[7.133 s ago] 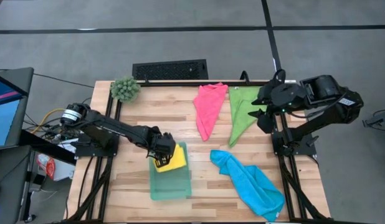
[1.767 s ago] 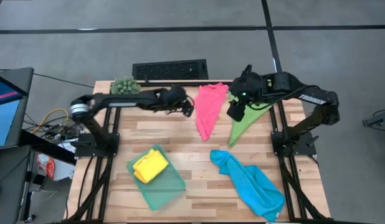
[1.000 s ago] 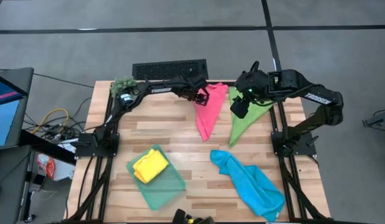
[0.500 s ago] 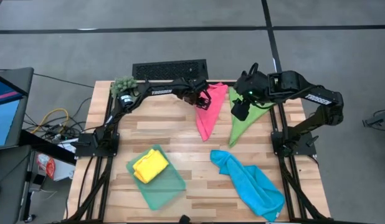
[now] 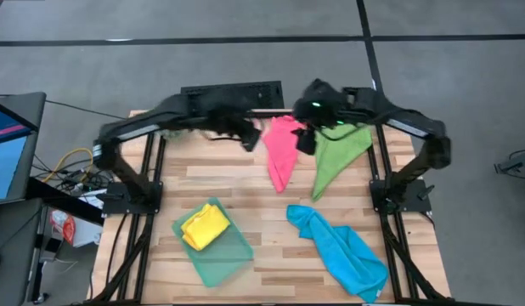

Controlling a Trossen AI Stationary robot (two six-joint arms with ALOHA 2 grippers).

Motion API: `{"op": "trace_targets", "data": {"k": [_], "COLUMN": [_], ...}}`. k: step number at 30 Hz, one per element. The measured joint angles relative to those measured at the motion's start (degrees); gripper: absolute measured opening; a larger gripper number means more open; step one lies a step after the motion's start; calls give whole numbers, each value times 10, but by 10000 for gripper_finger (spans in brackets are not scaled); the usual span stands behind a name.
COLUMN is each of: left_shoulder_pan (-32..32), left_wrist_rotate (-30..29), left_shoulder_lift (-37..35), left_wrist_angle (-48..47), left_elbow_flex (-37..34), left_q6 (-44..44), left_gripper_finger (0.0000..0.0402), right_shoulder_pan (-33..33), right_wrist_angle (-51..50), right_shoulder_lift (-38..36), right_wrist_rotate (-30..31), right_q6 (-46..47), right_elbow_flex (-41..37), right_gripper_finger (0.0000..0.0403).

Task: Fold microfiber towels
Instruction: Fold the pink towel

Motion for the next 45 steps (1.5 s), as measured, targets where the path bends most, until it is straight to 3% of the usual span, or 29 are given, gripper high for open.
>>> {"op": "trace_targets", "data": {"k": [8, 11, 16, 22, 30, 33, 42, 45], "left_shoulder_pan": [-101, -135, -172, -176, -177, -176, -176, -176], "left_wrist_rotate": [-161, -221, -298, -331, -342, -345, -342, -340], "left_shoulder_lift": [-143, -173, -201, -200, -187, -183, -169, -168], "left_wrist_angle": [-112, -162, -245, -317, -321, -321, -322, -322], "left_elbow_flex": [-1, -1, -1, -1, -2, -2, -2, -2], "left_q6": [-105, -158, -218, -277, -263, -263, -258, -258], "left_gripper_finger": [131, 131, 131, 131, 131, 131, 131, 131], "right_shoulder_pan": [-73, -103, -151, -189, -227, -228, -207, -198], "right_wrist_angle": [83, 103, 96, 97, 129, 120, 83, 54], "right_shoulder_lift": [163, 227, 324, 388, 399, 399, 413, 395], "right_wrist_rotate": [-106, -139, -145, -134, -90, -91, -86, -87], "right_q6": [-203, -236, -257, -259, -259, -259, -273, -267], "right_elbow_flex": [0, -1, -1, -1, 0, 0, 2, -2], "right_gripper_finger": [240, 240, 240, 240, 233, 199, 33, 13]}}
